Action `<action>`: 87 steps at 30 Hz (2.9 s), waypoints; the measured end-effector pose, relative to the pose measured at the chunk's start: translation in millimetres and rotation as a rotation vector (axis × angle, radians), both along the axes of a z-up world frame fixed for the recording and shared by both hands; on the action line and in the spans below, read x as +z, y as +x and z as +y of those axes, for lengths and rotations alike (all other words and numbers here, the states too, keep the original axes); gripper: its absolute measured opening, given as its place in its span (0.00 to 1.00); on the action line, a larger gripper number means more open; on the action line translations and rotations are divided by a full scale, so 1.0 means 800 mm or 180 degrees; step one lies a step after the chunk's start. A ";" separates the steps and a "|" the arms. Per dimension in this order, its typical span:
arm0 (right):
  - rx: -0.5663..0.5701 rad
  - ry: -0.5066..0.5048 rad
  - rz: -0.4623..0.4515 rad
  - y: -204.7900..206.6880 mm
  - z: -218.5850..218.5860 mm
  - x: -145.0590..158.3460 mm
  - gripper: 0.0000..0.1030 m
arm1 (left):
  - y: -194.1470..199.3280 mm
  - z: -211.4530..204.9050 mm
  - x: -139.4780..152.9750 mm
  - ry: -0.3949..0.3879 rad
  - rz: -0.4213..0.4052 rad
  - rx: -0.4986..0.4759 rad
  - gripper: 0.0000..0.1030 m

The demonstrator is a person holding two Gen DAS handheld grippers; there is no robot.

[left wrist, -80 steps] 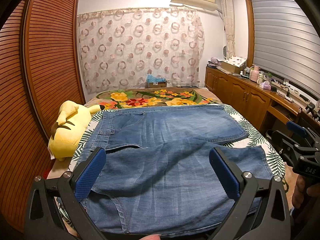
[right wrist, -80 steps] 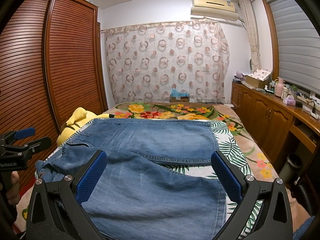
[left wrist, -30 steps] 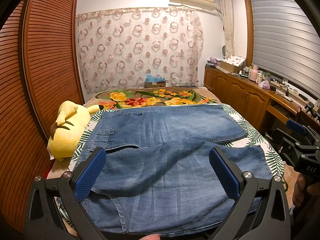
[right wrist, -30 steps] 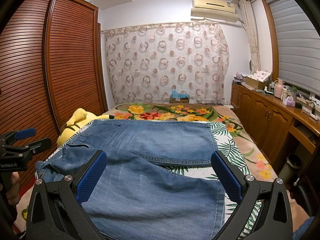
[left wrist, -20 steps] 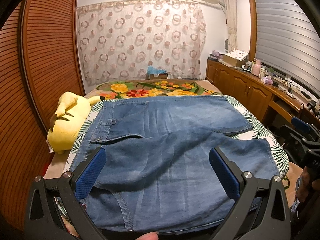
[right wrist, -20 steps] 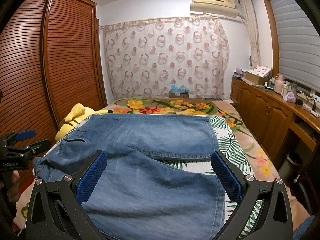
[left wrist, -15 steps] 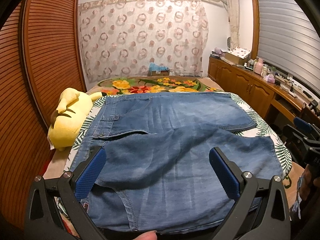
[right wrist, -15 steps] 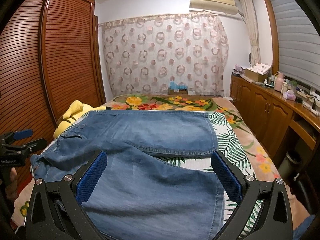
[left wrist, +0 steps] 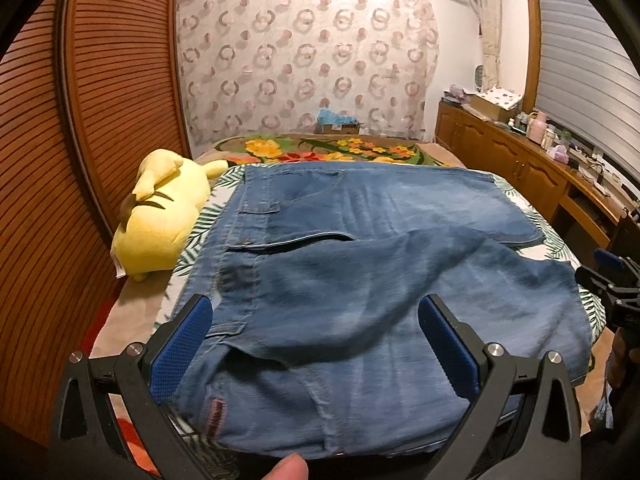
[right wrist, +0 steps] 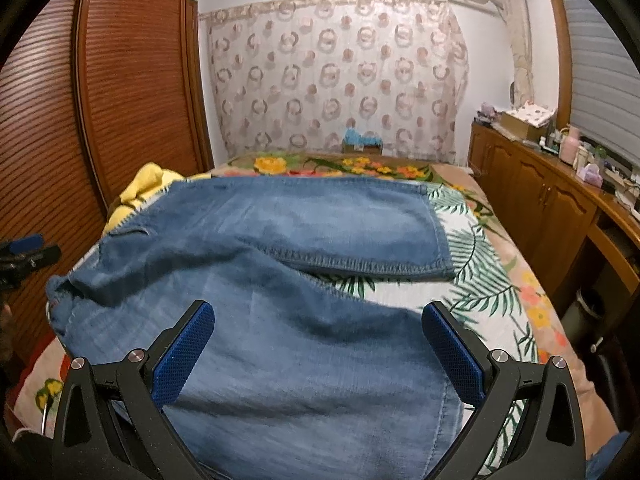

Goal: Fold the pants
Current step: 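Lower both tools onto the jeans, reaching toward the leg hems, then close the left tool on the waistband while the right tool pinches a leg hem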

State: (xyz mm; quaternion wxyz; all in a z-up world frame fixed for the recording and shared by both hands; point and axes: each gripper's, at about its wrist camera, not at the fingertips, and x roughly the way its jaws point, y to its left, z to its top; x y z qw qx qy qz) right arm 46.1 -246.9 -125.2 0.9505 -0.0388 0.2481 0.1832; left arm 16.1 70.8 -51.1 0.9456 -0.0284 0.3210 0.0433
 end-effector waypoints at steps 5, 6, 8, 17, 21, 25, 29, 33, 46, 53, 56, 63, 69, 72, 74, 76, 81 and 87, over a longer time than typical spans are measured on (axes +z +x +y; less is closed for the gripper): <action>0.0039 -0.0133 0.0131 0.008 0.005 -0.005 1.00 | -0.005 0.030 -0.013 -0.0019 0.0072 0.0096 1.00; 0.0044 -0.0164 0.0158 0.009 0.005 -0.006 1.00 | -0.006 0.035 -0.015 -0.0022 0.0083 0.0117 1.00; 0.0044 -0.0200 0.0205 0.012 0.004 -0.004 1.00 | -0.008 0.050 -0.023 -0.0041 0.0117 0.0182 1.00; -0.0002 -0.0364 0.0346 0.014 0.008 0.001 1.00 | -0.022 0.101 -0.052 -0.0190 0.0260 0.0406 1.00; -0.0022 -0.0382 0.0416 0.015 0.011 -0.001 1.00 | -0.026 0.114 -0.061 -0.0220 0.0309 0.0466 0.98; -0.0039 -0.0383 0.0475 0.015 0.016 0.000 1.00 | -0.027 0.122 -0.070 -0.0247 0.0356 0.0494 0.95; -0.0051 -0.0384 0.0520 0.016 0.017 -0.001 1.00 | -0.029 0.128 -0.078 -0.0313 0.0383 0.0482 0.87; -0.0057 -0.0359 0.0534 0.009 0.016 0.003 1.00 | -0.032 0.134 -0.082 -0.0380 0.0399 0.0477 0.77; -0.0192 -0.0273 0.0561 -0.014 -0.024 0.006 1.00 | -0.038 0.139 -0.093 -0.0313 0.0468 0.0484 0.57; -0.0186 -0.0298 0.0720 -0.024 -0.038 0.002 1.00 | -0.033 0.139 -0.100 -0.0273 0.0515 0.0489 0.53; -0.0148 -0.0303 0.0759 -0.028 -0.035 0.001 1.00 | -0.033 0.139 -0.101 -0.0268 0.0512 0.0483 0.50; 0.0037 -0.0399 0.0744 -0.028 -0.027 0.014 0.91 | -0.037 0.120 -0.083 -0.0151 0.0323 0.0364 0.18; 0.0065 -0.0390 0.0718 -0.029 -0.032 0.012 0.84 | -0.039 0.118 -0.066 -0.0154 0.0198 0.0317 0.13; 0.0059 -0.0390 0.0717 -0.029 -0.034 0.011 0.80 | -0.041 0.117 -0.058 -0.0162 0.0147 0.0309 0.13; 0.0060 -0.0395 0.0708 -0.027 -0.031 0.013 0.72 | -0.041 0.115 -0.052 -0.0163 0.0108 0.0300 0.13; 0.0072 -0.0395 0.0696 -0.030 -0.030 0.014 0.64 | -0.042 0.113 -0.044 -0.0159 0.0051 0.0281 0.13; 0.0085 -0.0401 0.0705 -0.032 -0.031 0.018 0.19 | -0.038 0.103 -0.023 -0.0146 -0.0091 0.0206 0.11; 0.0142 -0.0355 0.0607 -0.035 -0.031 0.031 0.13 | -0.026 0.088 0.012 -0.0116 -0.0307 0.0115 0.10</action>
